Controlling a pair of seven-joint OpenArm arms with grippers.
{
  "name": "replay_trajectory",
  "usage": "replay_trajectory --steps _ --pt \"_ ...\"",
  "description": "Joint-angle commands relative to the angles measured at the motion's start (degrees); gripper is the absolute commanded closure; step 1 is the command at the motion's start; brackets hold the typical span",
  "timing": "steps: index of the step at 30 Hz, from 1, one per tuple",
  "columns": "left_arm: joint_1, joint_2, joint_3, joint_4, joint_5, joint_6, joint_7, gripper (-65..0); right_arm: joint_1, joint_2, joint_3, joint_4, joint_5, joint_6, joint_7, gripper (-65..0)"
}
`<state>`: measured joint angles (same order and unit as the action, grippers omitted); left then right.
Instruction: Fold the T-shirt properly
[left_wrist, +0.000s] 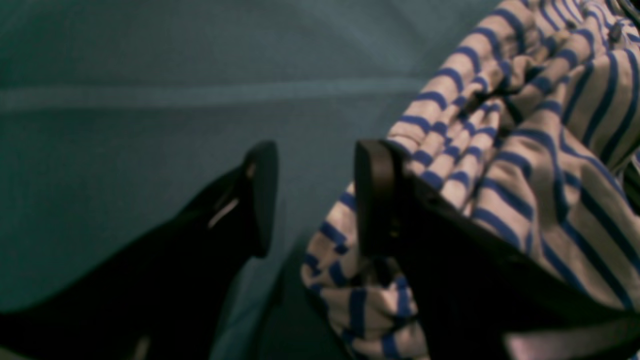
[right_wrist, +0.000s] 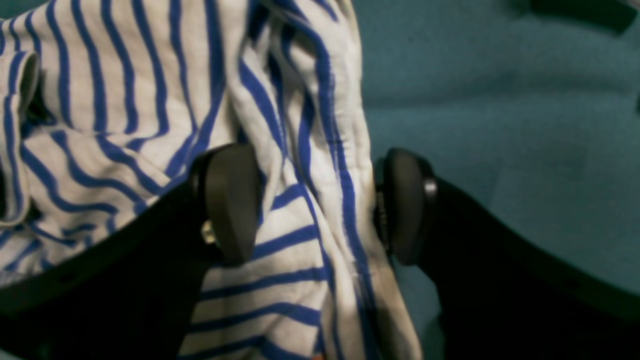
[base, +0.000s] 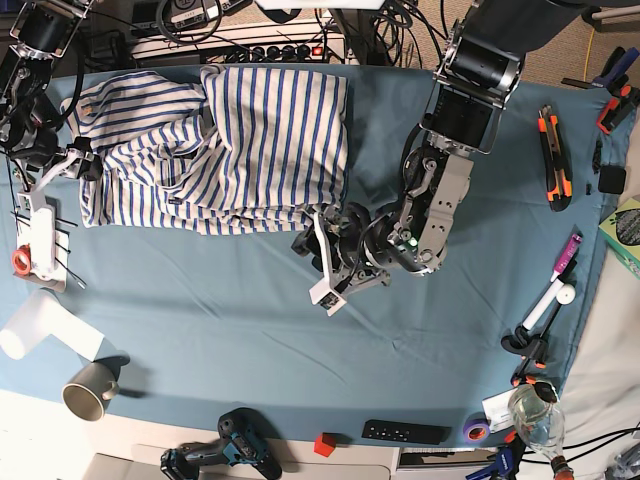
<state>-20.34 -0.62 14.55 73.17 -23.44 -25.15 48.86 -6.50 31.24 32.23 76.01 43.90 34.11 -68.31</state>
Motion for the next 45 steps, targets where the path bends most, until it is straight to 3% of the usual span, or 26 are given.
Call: replay_trajectory --steps 1,8,14,23,25,29,32,39,45 --pt "-1.1 0.5 -0.1 0.9 -0.8 -0.2 -1.3 -26.0 0.5 1.6 0.4 0.7 0.4 0.0 0.6 -38.2" --pt "-1.6 0.5 -0.1 0.9 -0.8 -0.3 -2.0 -26.0 -1.3 1.3 -1.6 0.7 2.9 0.8 -0.3 -38.2" --pt "-1.6 0.5 -0.1 1.0 -0.8 -0.2 -2.2 -26.0 -2.4 -1.1 -3.3 0.7 3.5 0.9 -0.3 -38.2" --pt "-1.6 0.5 -0.1 1.0 -0.8 -0.3 -2.2 -26.0 -2.4 -1.2 -3.3 0.8 10.1 2.6 -2.5 -37.5" --pt "-1.6 0.5 -0.1 1.0 -0.8 -0.2 -2.2 -26.0 -2.4 -1.2 -3.3 0.8 10.1 2.6 -2.8 -30.7" --pt "-1.6 0.5 -0.1 1.1 -0.8 -0.2 -2.2 -26.0 -2.4 -1.2 -3.3 0.8 10.1 2.6 -3.8 -9.5" --pt "-1.6 0.4 -0.1 2.0 -0.8 -0.2 -2.1 -26.0 -2.4 -1.2 -3.3 0.8 10.1 2.5 -4.2 -0.4" --pt "-1.6 0.2 -0.1 7.3 -0.8 -0.2 1.2 -26.0 -2.4 -1.1 -3.2 3.2 15.4 2.6 -8.3 0.0" --pt "-1.4 -1.7 -0.1 10.7 -0.9 1.8 3.4 -26.0 -4.8 -1.3 -3.3 15.5 14.9 2.6 -10.1 0.0"
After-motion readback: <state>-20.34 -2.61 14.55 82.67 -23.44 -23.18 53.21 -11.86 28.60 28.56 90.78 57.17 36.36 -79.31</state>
